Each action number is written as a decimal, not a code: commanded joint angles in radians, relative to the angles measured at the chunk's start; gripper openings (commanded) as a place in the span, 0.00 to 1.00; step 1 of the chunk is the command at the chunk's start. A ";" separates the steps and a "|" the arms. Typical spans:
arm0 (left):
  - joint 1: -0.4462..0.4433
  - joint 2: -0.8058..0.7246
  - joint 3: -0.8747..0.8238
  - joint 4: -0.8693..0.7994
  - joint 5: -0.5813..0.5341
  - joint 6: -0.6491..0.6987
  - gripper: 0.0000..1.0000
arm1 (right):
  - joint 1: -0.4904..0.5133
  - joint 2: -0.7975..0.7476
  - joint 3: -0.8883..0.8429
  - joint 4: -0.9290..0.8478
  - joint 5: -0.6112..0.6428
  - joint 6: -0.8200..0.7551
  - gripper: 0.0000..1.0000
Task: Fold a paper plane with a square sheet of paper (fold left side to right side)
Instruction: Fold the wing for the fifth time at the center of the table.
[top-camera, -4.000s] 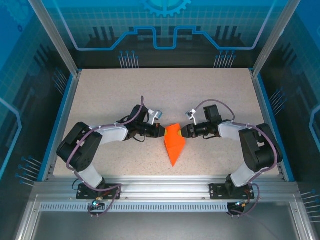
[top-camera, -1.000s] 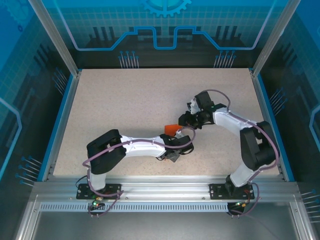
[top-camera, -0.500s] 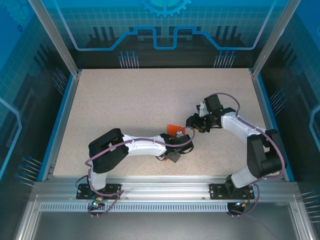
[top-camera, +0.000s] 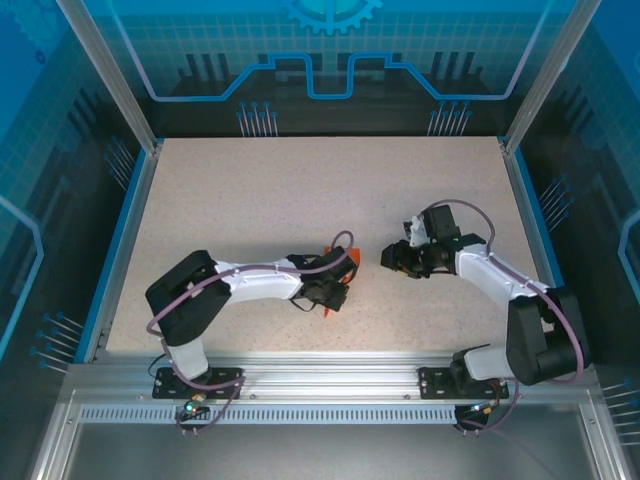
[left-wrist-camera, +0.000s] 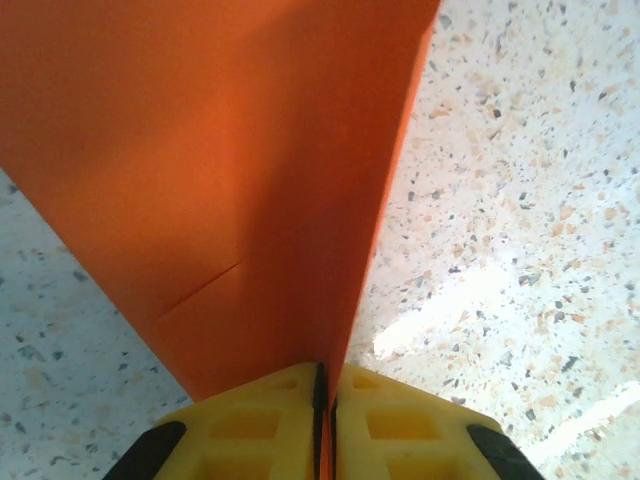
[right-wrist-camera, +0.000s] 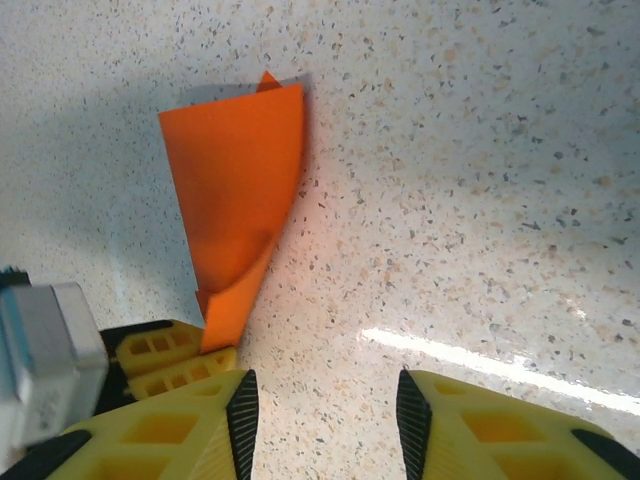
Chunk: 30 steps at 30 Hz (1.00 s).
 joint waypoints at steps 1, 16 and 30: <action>0.039 -0.067 -0.054 0.107 0.150 -0.062 0.12 | -0.013 -0.035 -0.033 0.045 -0.030 -0.016 0.44; 0.112 -0.101 -0.209 0.360 0.306 -0.277 0.11 | 0.115 0.010 -0.132 0.299 -0.060 0.087 0.47; 0.152 -0.101 -0.383 0.636 0.370 -0.475 0.09 | 0.231 0.114 -0.118 0.403 -0.012 0.135 0.45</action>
